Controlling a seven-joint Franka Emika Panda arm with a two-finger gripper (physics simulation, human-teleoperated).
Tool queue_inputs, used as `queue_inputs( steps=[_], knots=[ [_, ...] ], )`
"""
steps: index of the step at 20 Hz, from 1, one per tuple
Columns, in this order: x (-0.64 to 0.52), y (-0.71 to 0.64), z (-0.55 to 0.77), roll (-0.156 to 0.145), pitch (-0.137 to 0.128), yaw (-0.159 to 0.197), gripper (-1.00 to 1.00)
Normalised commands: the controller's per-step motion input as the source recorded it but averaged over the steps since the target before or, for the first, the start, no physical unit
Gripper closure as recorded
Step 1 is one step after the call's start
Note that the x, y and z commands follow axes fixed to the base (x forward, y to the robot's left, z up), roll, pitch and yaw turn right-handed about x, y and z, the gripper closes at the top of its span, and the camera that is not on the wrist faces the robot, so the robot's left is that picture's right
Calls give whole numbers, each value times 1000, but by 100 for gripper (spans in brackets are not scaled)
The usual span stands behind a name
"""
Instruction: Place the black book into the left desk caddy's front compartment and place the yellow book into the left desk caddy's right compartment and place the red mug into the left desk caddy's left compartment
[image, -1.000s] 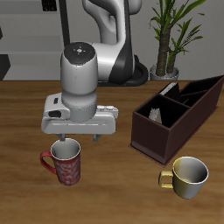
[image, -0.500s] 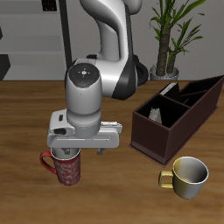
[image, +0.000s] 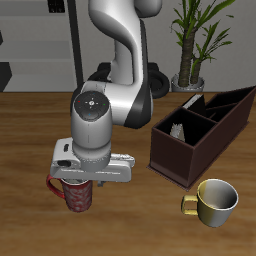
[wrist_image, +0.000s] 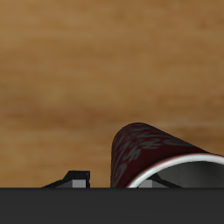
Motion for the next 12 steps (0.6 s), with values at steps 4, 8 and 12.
queue_inputs(
  steps=[4,8,12],
  knots=[
    [-96,-35,91,-17,-13,-28,100],
    [-118,-36,180,-46,-22,-13,100],
    [-363,-23,435,-123,-79,-58,100]
  ],
)
